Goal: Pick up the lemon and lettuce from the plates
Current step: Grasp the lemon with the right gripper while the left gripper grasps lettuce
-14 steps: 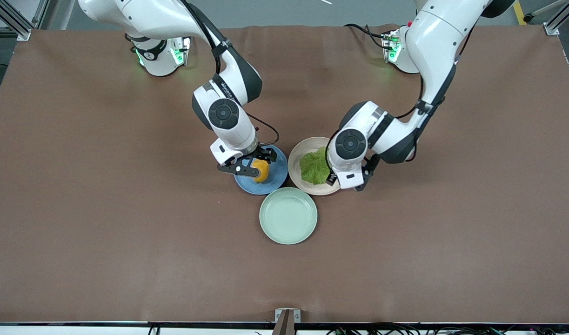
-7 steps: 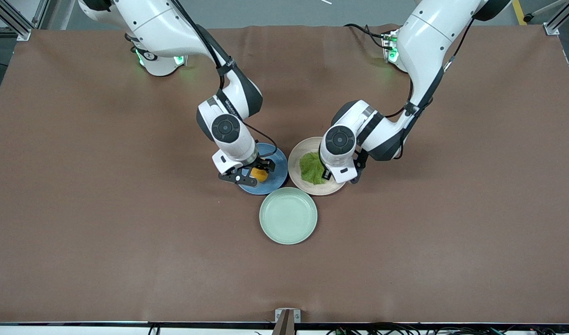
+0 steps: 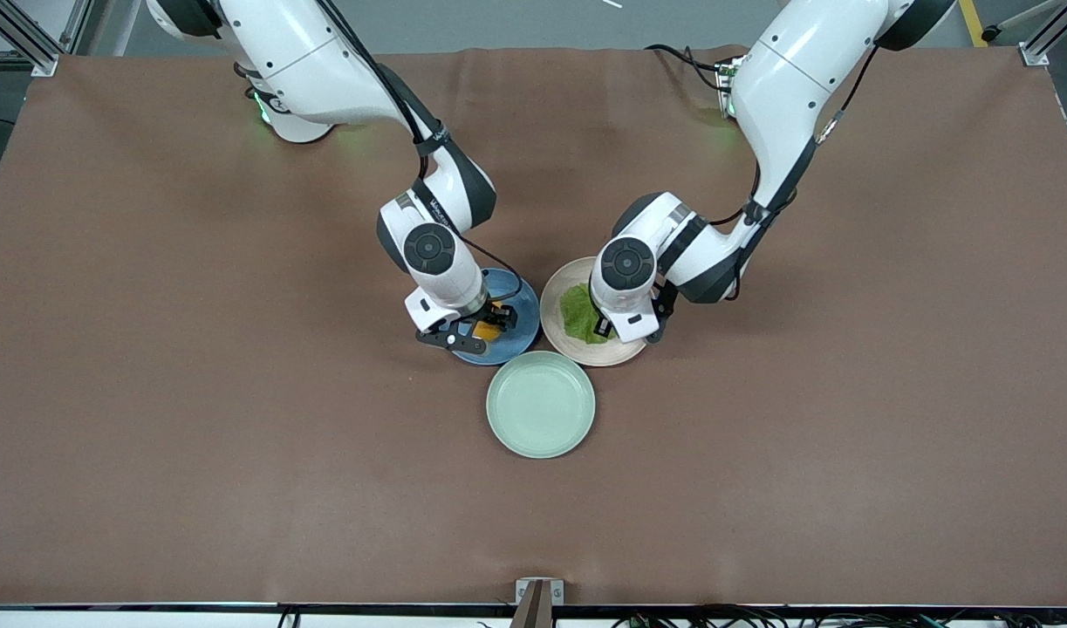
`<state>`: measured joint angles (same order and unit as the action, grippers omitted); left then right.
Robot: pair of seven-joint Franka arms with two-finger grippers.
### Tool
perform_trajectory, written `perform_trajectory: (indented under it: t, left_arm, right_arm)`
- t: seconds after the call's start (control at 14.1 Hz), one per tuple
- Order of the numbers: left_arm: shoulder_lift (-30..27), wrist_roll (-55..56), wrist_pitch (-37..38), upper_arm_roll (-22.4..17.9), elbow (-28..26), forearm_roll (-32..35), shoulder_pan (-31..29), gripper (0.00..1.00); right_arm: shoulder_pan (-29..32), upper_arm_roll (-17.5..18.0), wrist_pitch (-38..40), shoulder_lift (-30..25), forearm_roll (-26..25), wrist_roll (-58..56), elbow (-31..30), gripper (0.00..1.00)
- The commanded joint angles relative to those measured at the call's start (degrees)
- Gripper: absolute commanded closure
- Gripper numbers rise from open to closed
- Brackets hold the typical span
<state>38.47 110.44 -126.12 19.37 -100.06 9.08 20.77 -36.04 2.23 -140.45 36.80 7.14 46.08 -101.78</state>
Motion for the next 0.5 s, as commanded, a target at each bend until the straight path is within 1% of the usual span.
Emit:
perform_trajectory:
  t: [0.0,0.07,0.14,0.21,0.28,0.35,0.43]
  left_arm:
    - [0.02,1.00,-0.61,0.05,-0.31,1.02,0.58,0.69]
    - [0.02,1.00,-0.61,-0.04,-0.31,1.11,0.59,0.79]
    - [-0.06,1.00,-0.61,0.05,-0.31,1.11,0.59,0.89]
    - [-0.07,0.83,-0.61,0.05,-0.23,1.11,0.59,0.98]
    - [-0.15,0.48,-0.61,-0.04,-0.23,1.20,0.50,1.00]
    - [-0.68,-0.13,-0.27,0.05,-0.05,1.37,0.06,1.00]
    - [-1.29,-0.23,0.00,0.05,0.04,1.38,-0.55,1.00]
  right_arm:
    - [-1.05,-0.03,0.09,-0.15,0.50,0.67,0.01,0.38]
    - [-1.31,-0.03,0.26,-0.24,0.50,0.67,0.01,0.48]
    - [-1.40,-0.03,0.26,-0.24,0.50,0.67,0.01,0.57]
    - [-1.40,-0.03,0.35,-0.41,0.50,0.67,0.01,0.62]
    - [-1.32,-0.03,0.44,-0.59,0.50,0.33,0.44,0.67]
    - [-0.79,-0.12,1.48,-1.64,0.24,-0.02,0.45,0.69]
    - [-0.27,-0.38,4.98,-4.43,-0.28,-0.29,0.62,0.69]
